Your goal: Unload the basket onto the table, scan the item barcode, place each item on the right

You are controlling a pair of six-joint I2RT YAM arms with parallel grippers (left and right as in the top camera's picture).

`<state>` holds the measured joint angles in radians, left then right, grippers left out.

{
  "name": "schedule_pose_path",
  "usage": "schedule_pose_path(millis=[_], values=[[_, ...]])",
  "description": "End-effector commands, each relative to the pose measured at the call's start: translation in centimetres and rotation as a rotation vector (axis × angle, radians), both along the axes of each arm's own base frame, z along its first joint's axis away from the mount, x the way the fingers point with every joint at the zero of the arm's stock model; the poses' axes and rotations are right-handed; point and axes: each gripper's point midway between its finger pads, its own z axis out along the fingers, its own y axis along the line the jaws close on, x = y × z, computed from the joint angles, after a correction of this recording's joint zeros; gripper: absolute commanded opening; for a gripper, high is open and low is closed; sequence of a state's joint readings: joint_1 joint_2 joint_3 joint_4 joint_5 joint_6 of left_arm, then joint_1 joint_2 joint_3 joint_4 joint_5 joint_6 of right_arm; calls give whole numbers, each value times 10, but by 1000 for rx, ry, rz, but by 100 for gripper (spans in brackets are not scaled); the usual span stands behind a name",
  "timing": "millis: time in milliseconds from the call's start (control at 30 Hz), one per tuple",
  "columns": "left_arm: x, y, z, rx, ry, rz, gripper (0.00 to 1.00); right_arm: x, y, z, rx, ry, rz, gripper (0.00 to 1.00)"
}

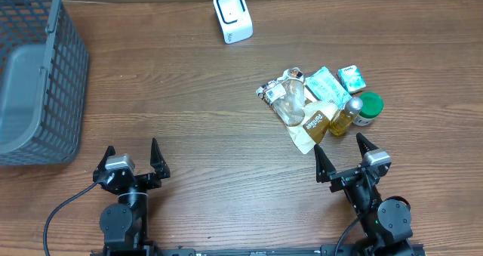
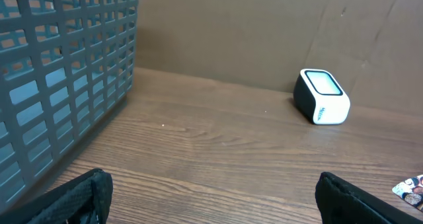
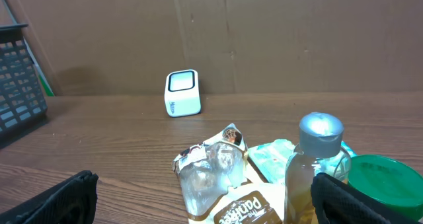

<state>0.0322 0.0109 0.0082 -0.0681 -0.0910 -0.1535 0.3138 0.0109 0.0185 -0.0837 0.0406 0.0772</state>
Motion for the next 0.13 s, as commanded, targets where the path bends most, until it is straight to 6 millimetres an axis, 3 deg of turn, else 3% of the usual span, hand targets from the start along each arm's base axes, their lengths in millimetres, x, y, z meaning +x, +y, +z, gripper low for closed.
schedule_pose_path(millis=[0, 100], values=[[0, 1, 0, 20, -1, 7, 100, 1, -1, -3, -6, -2, -5, 100], [0, 1, 0, 20, -1, 7, 100, 1, -1, -3, -6, -2, -5, 100]])
